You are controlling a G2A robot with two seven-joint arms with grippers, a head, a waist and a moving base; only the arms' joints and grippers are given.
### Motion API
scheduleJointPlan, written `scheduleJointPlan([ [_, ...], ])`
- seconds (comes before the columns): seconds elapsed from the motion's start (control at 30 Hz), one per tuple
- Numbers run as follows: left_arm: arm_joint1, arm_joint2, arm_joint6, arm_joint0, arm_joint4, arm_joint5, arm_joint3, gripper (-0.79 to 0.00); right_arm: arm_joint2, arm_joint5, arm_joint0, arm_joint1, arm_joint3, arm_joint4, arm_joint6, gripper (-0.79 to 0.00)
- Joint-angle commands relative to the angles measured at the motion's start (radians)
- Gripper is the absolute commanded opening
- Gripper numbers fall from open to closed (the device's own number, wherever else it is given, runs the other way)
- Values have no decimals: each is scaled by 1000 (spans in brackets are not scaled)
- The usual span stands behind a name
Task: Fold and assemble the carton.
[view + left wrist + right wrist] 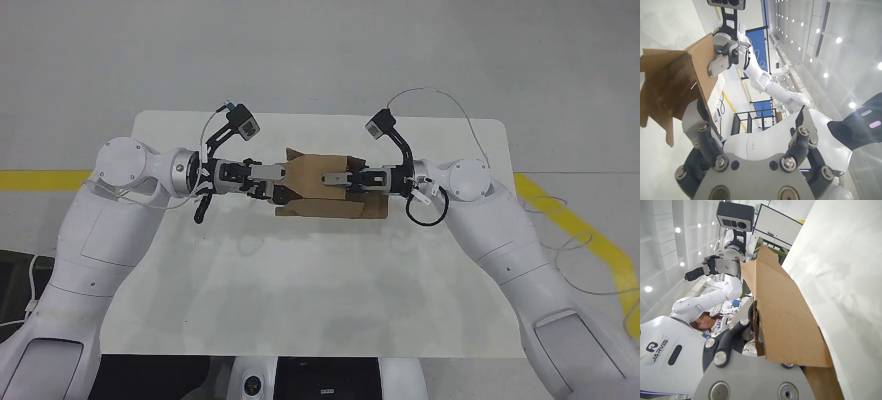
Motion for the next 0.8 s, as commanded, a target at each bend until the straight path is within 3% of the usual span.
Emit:
scheduleJointPlan([
  [0.0,-2,1,5,-5,-6,4,0,0,1,4,-2,-1,-4,-12,-6,-785],
  [0.77,-14,33,69,-21,76,-4,-36,0,-11,23,-20,-21,-56,-51,-12,-785],
])
